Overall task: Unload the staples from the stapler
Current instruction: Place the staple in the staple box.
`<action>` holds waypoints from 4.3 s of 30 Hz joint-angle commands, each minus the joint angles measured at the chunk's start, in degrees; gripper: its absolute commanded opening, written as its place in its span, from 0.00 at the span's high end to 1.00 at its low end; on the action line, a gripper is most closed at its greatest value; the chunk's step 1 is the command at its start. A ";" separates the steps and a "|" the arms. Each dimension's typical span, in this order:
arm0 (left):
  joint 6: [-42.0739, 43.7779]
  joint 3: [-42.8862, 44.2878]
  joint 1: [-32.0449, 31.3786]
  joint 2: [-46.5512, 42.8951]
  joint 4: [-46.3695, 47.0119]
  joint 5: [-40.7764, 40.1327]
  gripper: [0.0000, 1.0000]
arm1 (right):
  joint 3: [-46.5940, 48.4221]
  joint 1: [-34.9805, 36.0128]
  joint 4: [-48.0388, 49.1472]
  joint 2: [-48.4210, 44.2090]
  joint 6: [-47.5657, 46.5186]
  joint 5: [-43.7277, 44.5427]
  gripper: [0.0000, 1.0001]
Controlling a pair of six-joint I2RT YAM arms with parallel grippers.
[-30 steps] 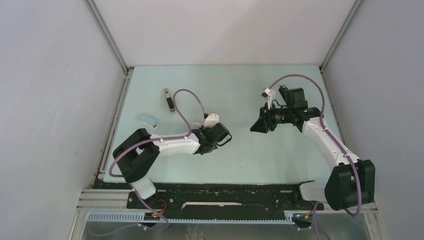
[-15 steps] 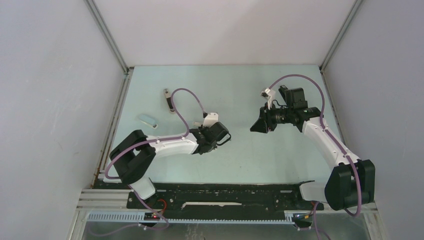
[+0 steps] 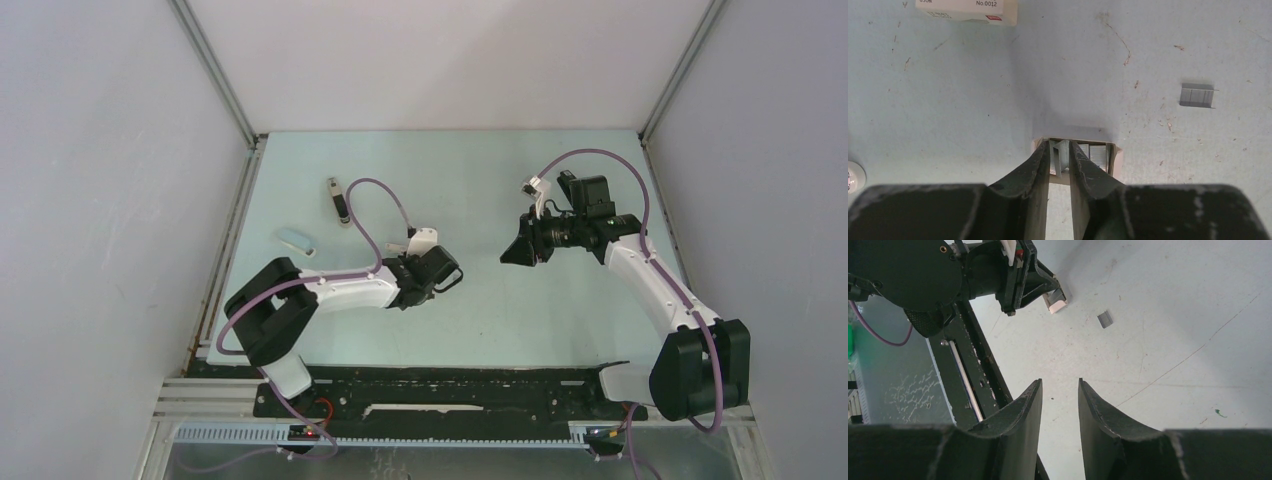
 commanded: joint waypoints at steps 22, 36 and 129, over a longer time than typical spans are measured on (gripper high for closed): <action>-0.11 1.09 -0.10 -2.75 -0.64 0.28 0.85 | 1.87 -0.43 -0.23 0.12 -0.75 -0.85 0.59; 0.21 1.08 -0.10 -2.06 -1.57 -0.64 0.95 | 1.87 -0.43 -0.23 -0.01 -0.74 -1.09 0.59; 3.70 -46.19 1.91 -72.02 18.77 5.00 0.00 | 15.60 21.12 -6.65 18.72 -22.70 20.91 0.26</action>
